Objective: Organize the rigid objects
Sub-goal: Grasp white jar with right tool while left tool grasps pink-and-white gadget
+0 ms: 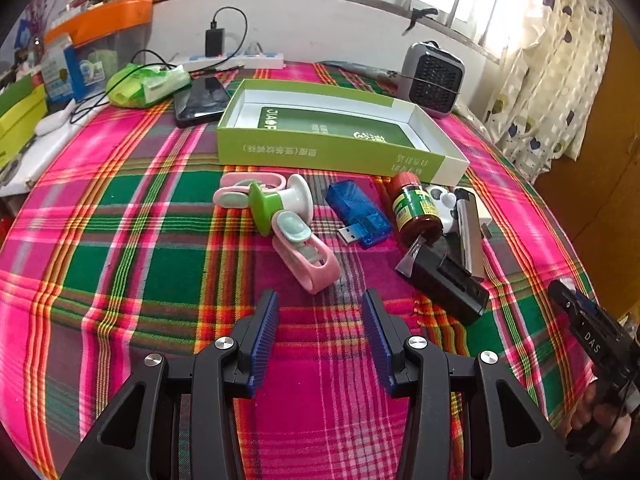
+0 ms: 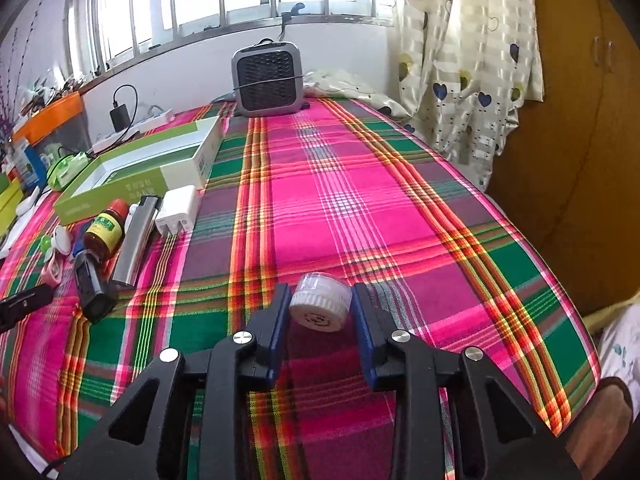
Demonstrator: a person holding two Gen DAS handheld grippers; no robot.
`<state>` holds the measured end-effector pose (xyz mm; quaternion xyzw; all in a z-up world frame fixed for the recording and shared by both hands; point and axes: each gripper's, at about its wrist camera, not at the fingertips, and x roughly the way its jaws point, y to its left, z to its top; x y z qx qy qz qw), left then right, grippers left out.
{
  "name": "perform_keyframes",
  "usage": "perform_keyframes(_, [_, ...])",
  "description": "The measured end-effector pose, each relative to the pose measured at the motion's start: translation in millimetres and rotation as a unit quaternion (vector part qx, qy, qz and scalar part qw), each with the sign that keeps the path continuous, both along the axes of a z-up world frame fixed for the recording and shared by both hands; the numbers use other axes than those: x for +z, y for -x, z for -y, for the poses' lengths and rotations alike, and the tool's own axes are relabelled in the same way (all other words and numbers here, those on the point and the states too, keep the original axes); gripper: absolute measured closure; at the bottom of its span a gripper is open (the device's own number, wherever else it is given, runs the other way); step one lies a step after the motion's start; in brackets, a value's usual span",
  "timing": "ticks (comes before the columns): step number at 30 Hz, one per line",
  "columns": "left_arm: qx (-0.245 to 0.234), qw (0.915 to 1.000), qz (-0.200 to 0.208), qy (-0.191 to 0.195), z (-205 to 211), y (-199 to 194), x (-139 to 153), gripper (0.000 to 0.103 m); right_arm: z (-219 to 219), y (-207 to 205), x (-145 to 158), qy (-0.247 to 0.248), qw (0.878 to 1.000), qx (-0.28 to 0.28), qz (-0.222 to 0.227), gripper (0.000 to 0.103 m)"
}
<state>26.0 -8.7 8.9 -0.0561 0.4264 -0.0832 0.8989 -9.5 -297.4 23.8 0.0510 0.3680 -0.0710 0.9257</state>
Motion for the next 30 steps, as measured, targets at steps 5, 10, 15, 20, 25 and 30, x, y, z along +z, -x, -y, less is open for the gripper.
perform_keyframes(5, [0.004, 1.0, -0.001, -0.003, 2.0, -5.8, 0.1, 0.062, -4.3, -1.1, 0.7, -0.005, 1.0, 0.011, 0.0, 0.071])
perform_keyframes(10, [0.015, 0.9998, 0.004, -0.01, 2.5, -13.9, -1.3, 0.062, -11.2, -5.0, 1.0, -0.007, 1.0, 0.026, -0.001, 0.071])
perform_keyframes(15, [0.033, 0.9992, 0.007, -0.019, -1.0, -20.6, -0.8, 0.062, -18.6, -7.7, 2.8, -0.007, 0.999, 0.043, 0.001, 0.071])
perform_keyframes(20, [0.034, 0.9989, 0.007, -0.032, -4.2, -19.8, 0.7, 0.062, -28.4, -11.4, 5.3, -0.006, 0.998, 0.06, 0.005, 0.071])
perform_keyframes(25, [0.043, 0.9983, 0.006, -0.04, -13.0, -19.4, -0.4, 0.062, -36.4, -14.4, 6.7, -0.006, 0.997, 0.073, 0.007, 0.071])
perform_keyframes(30, [0.044, 0.9978, 0.006, -0.05, -15.0, -24.5, -2.3, 0.062, -42.4, -18.0, 5.7, -0.007, 0.997, 0.08, 0.003, 0.071])
